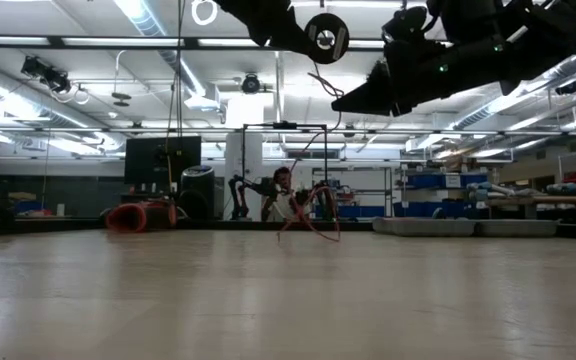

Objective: Coil cords
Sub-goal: Uncoil the red wire from the black spool

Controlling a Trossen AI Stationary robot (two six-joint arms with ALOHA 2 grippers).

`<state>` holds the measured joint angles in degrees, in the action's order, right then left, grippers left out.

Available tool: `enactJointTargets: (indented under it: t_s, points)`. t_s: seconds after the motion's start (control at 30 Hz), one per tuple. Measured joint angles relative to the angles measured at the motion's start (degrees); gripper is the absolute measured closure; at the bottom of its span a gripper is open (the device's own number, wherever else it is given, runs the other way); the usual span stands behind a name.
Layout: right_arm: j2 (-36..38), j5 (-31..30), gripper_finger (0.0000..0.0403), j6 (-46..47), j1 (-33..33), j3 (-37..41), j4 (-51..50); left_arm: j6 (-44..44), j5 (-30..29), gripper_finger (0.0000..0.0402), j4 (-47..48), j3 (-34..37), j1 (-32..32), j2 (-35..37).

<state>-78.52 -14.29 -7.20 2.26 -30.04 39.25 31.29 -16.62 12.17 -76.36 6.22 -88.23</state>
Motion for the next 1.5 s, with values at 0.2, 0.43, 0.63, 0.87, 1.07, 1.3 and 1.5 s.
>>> enactJointTargets:
  t_s: [0.2,0.43,0.63,0.87,1.07,1.3,1.5]
  points:
    - [0.0,-2.2,0.0403,0.0,0.0,0.0,-6.2,0.0,-0.3,0.0401,0.0,0.0,0.0,0.0]
    - [0.0,0.1,0.0397,3.3,0.0,0.0,-16.0,0.0,-0.9,0.0401,0.0,0.0,0.0,0.0]
    - [0.0,8.6,0.0364,11.8,-0.1,0.0,-25.4,0.0,-1.5,0.0401,0.0,0.0,0.0,0.0]
    - [6.9,18.0,0.0353,11.0,-2.2,0.0,-28.0,0.2,-0.9,0.0401,5.6,0.0,0.0,0.0]
    - [15.6,5.5,0.0362,1.8,-3.8,0.0,-28.3,0.0,6.8,0.0401,8.8,0.0,-1.5,0.0]
    - [21.3,-5.7,0.0357,-6.4,-3.7,0.0,-23.7,0.6,8.6,0.0401,9.0,0.0,-5.0,0.0]
    - [21.5,-5.6,0.0333,-10.0,-0.7,0.0,-18.1,6.4,-1.1,0.0401,8.9,-2.0,-8.9,-0.1]
